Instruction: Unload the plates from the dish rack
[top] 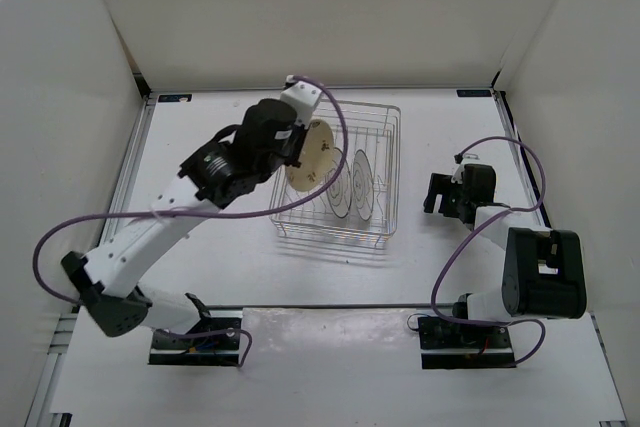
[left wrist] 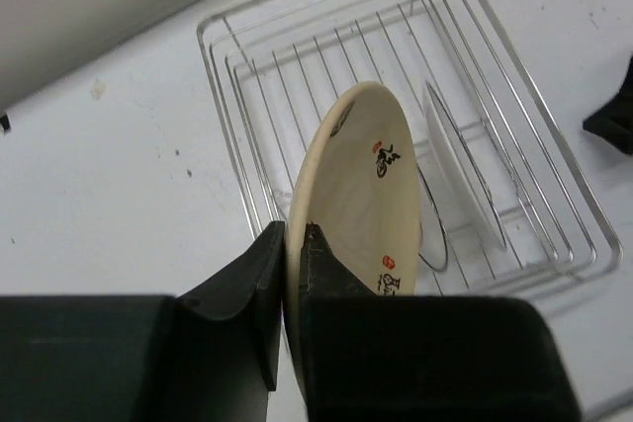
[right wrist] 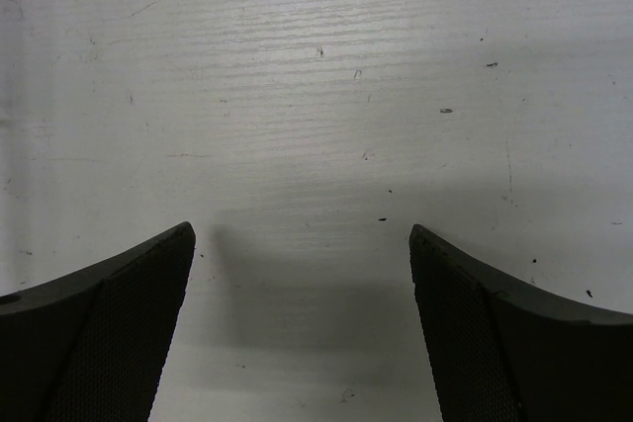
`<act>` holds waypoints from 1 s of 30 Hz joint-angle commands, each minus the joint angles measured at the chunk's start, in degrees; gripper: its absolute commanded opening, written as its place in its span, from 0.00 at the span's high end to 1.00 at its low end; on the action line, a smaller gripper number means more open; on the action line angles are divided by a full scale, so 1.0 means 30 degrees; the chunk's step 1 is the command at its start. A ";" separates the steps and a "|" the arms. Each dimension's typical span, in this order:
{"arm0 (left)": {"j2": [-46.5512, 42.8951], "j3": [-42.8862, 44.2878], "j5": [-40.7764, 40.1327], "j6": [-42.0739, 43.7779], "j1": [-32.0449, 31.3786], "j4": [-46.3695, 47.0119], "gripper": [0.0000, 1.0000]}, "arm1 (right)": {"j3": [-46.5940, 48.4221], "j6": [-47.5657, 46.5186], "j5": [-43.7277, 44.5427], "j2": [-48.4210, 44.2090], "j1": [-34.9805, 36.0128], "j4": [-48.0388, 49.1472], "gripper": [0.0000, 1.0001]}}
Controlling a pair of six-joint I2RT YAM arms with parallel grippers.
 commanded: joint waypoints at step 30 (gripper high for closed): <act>-0.2664 -1.5170 1.1437 -1.1432 0.2104 0.4023 0.71 | 0.0082 0.0094 -0.0206 0.0007 -0.0013 -0.0616 0.10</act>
